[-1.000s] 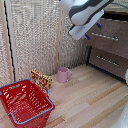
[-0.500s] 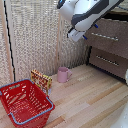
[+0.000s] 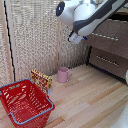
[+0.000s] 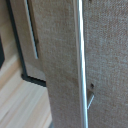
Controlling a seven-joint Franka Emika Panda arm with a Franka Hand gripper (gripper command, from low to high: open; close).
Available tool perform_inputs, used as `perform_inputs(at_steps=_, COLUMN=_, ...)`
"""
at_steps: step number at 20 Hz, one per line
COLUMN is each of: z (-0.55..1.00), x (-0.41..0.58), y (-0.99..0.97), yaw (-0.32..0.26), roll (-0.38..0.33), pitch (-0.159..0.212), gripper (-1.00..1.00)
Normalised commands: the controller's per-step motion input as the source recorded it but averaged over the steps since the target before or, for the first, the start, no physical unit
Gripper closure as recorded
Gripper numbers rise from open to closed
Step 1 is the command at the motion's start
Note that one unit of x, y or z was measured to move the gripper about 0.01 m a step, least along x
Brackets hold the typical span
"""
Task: Transport the gripper mindfully toward the orange-red bowl and clasp it to elevate with ease. Ensure your robot's arm aligns efficiently with the top drawer's opening. Carefully slide the orange-red bowl into the designated spot with precision. After confirmation, withdraw the gripper gently. Close the drawer smoothly by transitioning the gripper to its handle.
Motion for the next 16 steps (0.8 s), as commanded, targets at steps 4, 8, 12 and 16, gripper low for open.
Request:
perform_inputs(at_steps=4, z=-0.11, x=0.021, y=-0.29, yaw=0.159, roll=-0.138, pitch=0.031, gripper=-1.0)
perform_inputs(at_steps=8, z=-0.02, x=0.086, y=-0.59, yaw=0.16, roll=-0.022, pitch=-0.002, gripper=-1.0)
perform_inputs(at_steps=12, z=0.05, x=0.009, y=-0.71, yaw=0.142, roll=0.0, pitch=-0.013, gripper=-1.0)
perform_inputs(at_steps=16, z=0.2, x=-0.059, y=-0.58, yaw=0.056, roll=0.005, pitch=-0.023, gripper=-1.0)
